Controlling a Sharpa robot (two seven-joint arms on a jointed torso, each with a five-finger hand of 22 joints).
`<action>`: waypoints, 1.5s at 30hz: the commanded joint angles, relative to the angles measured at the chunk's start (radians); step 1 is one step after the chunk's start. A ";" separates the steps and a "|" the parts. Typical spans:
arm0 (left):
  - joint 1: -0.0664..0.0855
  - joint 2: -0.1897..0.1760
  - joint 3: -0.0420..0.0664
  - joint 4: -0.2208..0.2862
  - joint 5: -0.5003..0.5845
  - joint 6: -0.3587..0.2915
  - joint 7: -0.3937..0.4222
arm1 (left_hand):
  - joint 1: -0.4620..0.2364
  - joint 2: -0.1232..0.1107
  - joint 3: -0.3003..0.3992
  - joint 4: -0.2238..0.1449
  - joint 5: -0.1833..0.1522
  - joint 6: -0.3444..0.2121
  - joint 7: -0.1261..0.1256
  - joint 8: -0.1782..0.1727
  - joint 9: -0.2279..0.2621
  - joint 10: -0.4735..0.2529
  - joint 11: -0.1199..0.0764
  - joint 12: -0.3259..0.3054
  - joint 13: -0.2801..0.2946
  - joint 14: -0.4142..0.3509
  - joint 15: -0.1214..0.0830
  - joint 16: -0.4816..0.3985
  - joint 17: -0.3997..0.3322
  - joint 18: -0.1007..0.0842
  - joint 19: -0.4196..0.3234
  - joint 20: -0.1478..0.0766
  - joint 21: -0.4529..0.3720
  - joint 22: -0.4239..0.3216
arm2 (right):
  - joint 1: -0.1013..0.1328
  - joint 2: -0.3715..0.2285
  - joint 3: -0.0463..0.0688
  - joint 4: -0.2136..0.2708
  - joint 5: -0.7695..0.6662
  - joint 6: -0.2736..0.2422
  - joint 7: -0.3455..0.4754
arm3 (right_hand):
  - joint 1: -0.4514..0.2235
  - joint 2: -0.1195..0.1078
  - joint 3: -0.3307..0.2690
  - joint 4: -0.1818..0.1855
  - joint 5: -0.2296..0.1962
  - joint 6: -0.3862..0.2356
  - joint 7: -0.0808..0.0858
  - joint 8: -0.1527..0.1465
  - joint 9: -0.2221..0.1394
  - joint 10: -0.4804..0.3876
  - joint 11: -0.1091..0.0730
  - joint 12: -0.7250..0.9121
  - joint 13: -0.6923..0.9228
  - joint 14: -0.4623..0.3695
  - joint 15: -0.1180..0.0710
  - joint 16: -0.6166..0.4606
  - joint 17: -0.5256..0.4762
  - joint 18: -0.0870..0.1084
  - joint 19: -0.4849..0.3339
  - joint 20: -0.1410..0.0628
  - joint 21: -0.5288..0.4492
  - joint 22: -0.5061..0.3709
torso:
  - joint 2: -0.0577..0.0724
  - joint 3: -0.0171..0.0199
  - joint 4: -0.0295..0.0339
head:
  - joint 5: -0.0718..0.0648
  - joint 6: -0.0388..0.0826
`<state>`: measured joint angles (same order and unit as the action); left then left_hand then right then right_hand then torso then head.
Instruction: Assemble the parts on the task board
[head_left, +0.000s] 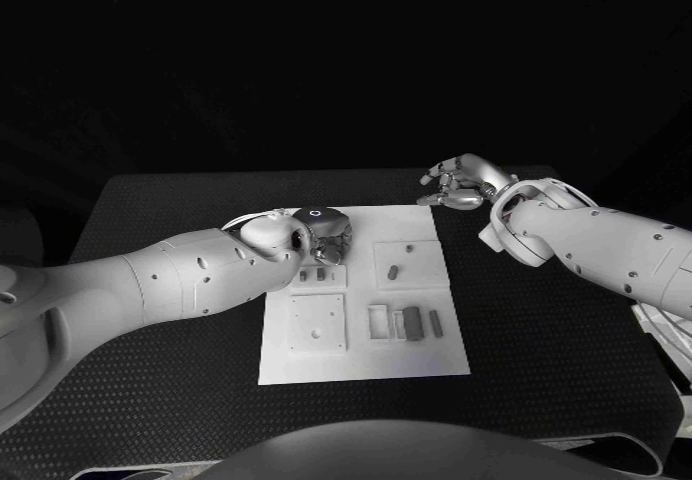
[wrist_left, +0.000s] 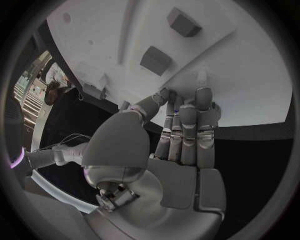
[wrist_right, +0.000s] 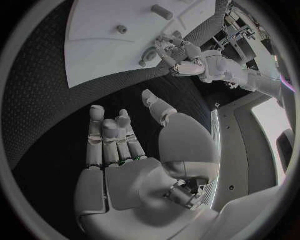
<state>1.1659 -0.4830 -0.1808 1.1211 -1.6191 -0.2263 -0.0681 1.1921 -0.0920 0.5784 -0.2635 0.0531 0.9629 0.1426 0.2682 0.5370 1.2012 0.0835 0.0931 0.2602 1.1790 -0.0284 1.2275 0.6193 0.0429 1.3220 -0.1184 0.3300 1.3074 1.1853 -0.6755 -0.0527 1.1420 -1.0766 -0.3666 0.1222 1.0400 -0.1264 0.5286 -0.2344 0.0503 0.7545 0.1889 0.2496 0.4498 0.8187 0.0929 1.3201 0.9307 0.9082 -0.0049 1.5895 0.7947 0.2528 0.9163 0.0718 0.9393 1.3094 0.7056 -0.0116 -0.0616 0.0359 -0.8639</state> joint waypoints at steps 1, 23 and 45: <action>-0.011 0.004 -0.005 -0.012 -0.014 0.040 -0.008 | -0.001 0.011 0.007 -0.001 0.000 0.004 0.000 0.005 -0.001 0.004 -0.001 -0.003 -0.002 0.006 -0.001 0.003 0.000 0.077 -0.002 -0.007 0.006 0.027 | 0.000 0.000 0.000 0.001 -0.002 0.003 0.010 | -0.009 0.000 0.002 -0.004 0.000 0.003 0.015 0.007 -0.001 -0.008 0.001 0.005 -0.001 -0.001 -0.006 0.004 -0.001 0.009 -0.004 0.000 -0.005 0.015 | 0.000 -0.0003 -0.0002 | 0.000 0.000; -0.017 0.002 -0.005 -0.019 -0.046 -0.046 0.008 | 0.015 0.023 0.036 -0.008 0.001 0.071 -0.025 0.035 0.003 0.079 -0.029 0.014 0.010 0.045 -0.029 0.016 -0.008 0.073 0.017 -0.026 0.038 0.025 | 0.000 -0.001 0.000 0.003 -0.002 0.001 0.010 | -0.010 0.000 0.002 -0.004 0.000 0.002 0.015 0.007 -0.002 -0.009 0.001 0.006 -0.002 -0.001 -0.006 0.004 -0.002 0.009 -0.004 0.000 -0.005 0.015 | -0.001 -0.0001 0.0009 | -0.001 -0.002; -0.015 -0.063 0.036 0.055 0.018 -0.083 0.021 | 0.016 0.017 0.052 -0.009 0.000 0.080 -0.028 0.035 0.001 0.093 -0.034 0.006 0.012 0.058 -0.034 0.018 -0.013 0.067 0.021 -0.035 0.045 0.024 | 0.000 -0.005 0.000 0.003 -0.002 0.000 0.009 | -0.010 0.000 0.002 -0.004 0.000 0.002 0.015 0.008 -0.002 -0.009 0.000 0.006 -0.003 -0.001 -0.006 0.004 -0.002 0.009 -0.004 0.000 -0.005 0.015 | -0.001 0.0002 0.0017 | 0.002 0.001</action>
<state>1.1487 -0.5430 -0.1493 1.1631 -1.6289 -0.3097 -0.0536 1.2079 -0.0791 0.6260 -0.2721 0.0507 1.0342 0.1141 0.3012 0.5383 1.2863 0.0480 0.0987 0.2713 1.2258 -0.0608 1.2436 0.6071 0.0373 1.3435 -0.1471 0.3726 1.3077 1.1853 -0.6796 -0.0525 1.1434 -1.0762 -0.3668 0.1225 1.0400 -0.1264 0.5286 -0.2344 0.0503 0.7567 0.1916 0.2532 0.4492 0.8187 0.0929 1.3200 0.9289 0.9065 -0.0031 1.5894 0.7941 0.2472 0.9163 0.0718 0.9392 1.3094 0.7048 -0.0116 -0.0603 0.0373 -0.8638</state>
